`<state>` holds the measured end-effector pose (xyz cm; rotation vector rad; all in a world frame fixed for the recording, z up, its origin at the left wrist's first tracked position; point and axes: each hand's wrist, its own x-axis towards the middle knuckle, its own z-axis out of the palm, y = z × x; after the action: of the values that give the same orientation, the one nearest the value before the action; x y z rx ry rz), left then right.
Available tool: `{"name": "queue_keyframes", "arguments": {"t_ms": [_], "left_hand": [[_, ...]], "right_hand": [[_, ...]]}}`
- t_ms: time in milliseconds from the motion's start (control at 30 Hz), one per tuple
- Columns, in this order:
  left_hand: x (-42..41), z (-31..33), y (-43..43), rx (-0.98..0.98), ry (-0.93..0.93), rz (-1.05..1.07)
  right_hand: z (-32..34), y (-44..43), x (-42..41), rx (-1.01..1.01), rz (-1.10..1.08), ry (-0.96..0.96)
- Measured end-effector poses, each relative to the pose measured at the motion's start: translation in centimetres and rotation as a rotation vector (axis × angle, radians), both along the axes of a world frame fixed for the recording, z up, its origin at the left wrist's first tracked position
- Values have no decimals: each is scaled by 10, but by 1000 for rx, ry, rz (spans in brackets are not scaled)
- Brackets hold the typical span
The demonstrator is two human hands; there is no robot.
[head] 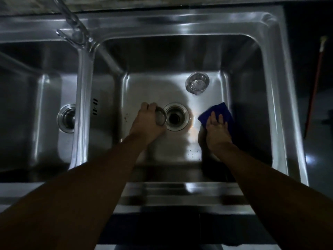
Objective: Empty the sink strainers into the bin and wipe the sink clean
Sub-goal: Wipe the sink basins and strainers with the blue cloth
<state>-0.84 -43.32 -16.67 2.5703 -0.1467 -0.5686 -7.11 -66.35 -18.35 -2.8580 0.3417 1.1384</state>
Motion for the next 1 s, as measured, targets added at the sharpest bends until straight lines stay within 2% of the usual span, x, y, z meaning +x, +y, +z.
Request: {"name": "queue_keyframes", "arguments": {"t_ms": [367,667,800,900,1000], "left_hand": [[89,-15,-30,73,-137,55],[99,-35,-27,34,-151,81],[100,-32,-23,37,-94,96],[96,-18,-14,78,-93,104],[85,8,5,239,-227,5]], "right_hand": [[-12,-2,-5,-21,23,-14],[-5,1,-5,-40,46,-4],[-2,-3,1,-43,51,22],[3,-10,6,-35,68,-3],[5,-18,4,31,15,-112]]}}
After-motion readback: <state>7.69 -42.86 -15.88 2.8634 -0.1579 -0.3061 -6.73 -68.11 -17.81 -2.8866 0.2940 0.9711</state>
